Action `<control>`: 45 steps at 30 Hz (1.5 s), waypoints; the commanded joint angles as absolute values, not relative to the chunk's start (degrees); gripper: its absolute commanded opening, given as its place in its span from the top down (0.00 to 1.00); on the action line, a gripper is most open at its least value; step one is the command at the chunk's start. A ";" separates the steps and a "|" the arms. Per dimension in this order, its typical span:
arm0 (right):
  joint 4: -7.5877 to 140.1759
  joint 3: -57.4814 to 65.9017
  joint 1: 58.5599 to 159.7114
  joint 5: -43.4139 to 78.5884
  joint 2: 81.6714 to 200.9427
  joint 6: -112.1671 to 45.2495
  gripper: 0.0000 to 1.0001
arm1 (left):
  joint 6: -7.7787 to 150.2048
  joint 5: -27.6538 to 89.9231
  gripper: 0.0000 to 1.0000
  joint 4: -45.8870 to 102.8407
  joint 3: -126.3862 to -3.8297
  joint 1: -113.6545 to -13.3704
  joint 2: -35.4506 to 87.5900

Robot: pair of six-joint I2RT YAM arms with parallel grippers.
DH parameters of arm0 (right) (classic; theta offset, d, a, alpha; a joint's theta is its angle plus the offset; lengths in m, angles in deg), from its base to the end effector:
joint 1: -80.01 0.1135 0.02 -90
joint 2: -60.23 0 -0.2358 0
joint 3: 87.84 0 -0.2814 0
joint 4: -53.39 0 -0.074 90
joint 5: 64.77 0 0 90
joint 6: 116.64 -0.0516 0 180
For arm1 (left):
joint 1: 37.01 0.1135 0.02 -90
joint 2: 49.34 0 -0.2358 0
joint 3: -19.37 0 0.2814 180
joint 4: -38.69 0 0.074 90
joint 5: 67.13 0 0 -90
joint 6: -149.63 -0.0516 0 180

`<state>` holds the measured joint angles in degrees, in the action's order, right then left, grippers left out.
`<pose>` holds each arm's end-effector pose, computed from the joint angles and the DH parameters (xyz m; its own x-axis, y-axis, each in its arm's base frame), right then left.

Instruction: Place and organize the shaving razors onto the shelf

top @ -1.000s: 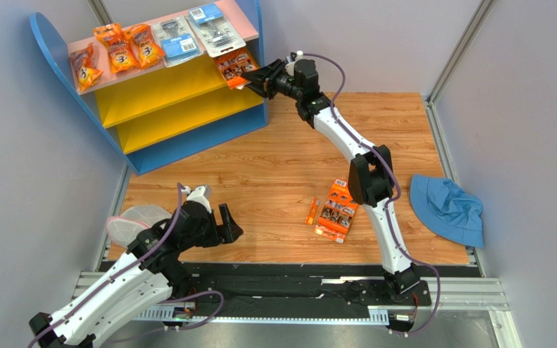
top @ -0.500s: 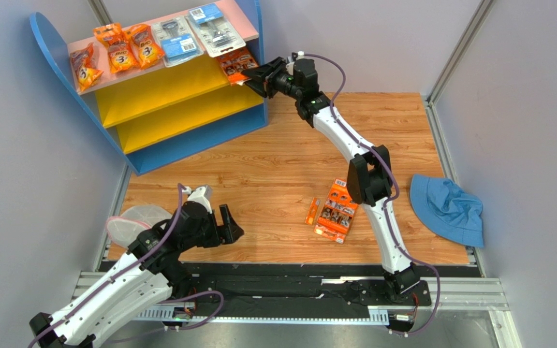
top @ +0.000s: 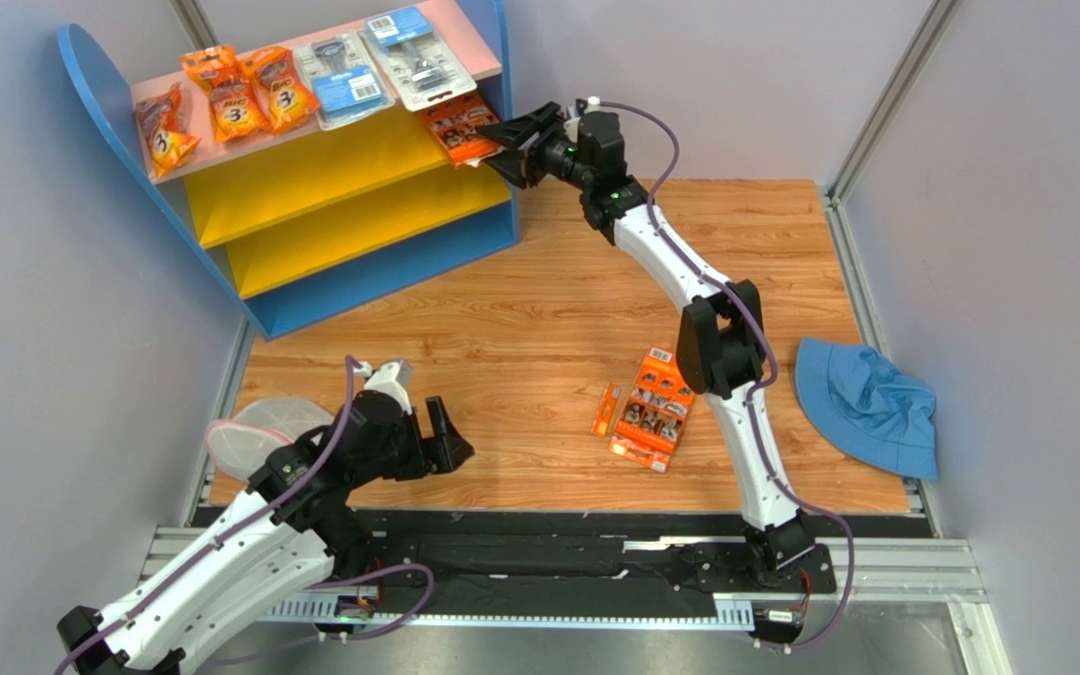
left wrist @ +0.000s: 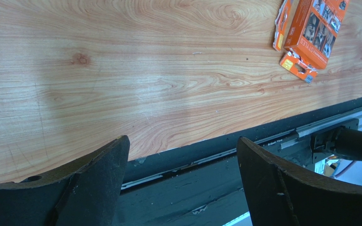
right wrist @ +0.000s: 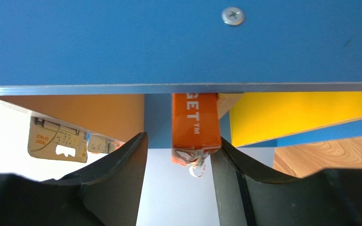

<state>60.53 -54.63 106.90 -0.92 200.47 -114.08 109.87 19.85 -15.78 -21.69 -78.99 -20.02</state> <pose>0.5259 0.2922 0.2952 -0.7986 0.6005 -0.0401 -0.0265 0.0315 0.9992 0.1372 -0.1198 0.2010 -0.8140 -0.3003 -0.4973 0.0210 0.8402 -0.5418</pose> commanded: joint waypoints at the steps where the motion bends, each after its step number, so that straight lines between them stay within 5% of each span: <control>1: 55.60 -51.13 106.55 -2.63 195.50 -114.01 0.44 | 109.82 20.41 0.08 -14.06 -21.42 -79.29 -20.33; 8: 52.44 -41.73 106.81 -5.00 189.35 -111.81 0.35 | 109.73 20.41 0.08 -13.97 -21.42 -79.29 -19.98; 23: 45.65 3.08 105.76 -5.80 158.42 -101.27 0.34 | 107.97 22.17 0.08 -12.47 -21.50 -79.20 -18.49; 32: 70.83 19.53 103.57 -0.62 134.69 -84.57 0.32 | 107.45 22.52 0.08 -11.33 -22.03 -79.20 -18.22; 45: 98.64 37.57 87.84 6.32 109.80 -68.14 0.30 | 105.16 28.31 0.07 -1.60 -24.49 -79.20 -12.52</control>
<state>86.91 37.17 90.23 1.48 113.22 -77.43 107.03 24.85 -9.31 -21.41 -79.01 -15.10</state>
